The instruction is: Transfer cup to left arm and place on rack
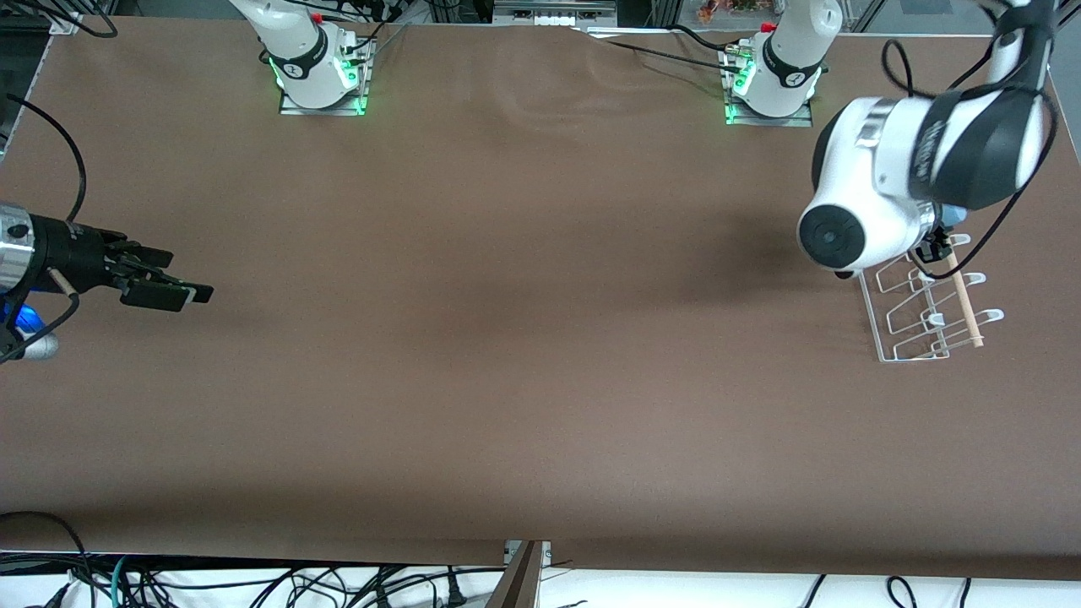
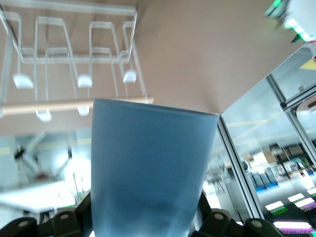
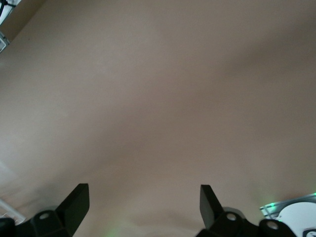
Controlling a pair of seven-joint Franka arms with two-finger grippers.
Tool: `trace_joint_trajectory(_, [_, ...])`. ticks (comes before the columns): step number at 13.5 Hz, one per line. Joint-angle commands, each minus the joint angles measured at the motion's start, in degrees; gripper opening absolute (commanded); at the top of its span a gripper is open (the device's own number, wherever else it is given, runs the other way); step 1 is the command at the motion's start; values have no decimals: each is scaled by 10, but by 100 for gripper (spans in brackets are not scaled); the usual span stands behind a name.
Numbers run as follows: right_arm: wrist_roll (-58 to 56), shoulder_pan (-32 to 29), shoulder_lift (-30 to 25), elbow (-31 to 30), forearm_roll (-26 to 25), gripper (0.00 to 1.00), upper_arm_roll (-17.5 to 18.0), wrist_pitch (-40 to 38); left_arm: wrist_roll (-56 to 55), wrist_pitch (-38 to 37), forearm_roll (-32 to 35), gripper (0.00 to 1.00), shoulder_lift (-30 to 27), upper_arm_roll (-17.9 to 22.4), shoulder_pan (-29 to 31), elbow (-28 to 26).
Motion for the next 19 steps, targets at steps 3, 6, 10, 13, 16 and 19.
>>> trace_joint_trajectory(3, [-44,-4,-110,-134,-62,99,-4,55,-168,-56,119,0,84,0,6,-16])
trace_joint_trajectory(6, [-83,63,-211,-286,-70,99,-61,132,-250,-44,144,0,84,0,19,-63])
trace_joint_trajectory(10, [-199,180,-241,-335,-72,99,-204,150,-301,2,174,0,83,0,36,-105])
trace_joint_trajectory(13, [-272,208,-242,-343,-72,99,-256,165,-305,47,195,0,88,0,67,-109])
trace_joint_trajectory(16, [-286,206,-238,-336,-72,99,-254,161,-311,58,197,0,98,0,73,-109])
trace_joint_trajectory(19, [-292,207,-241,-336,-72,99,-250,146,-324,58,197,0,106,0,69,-111])
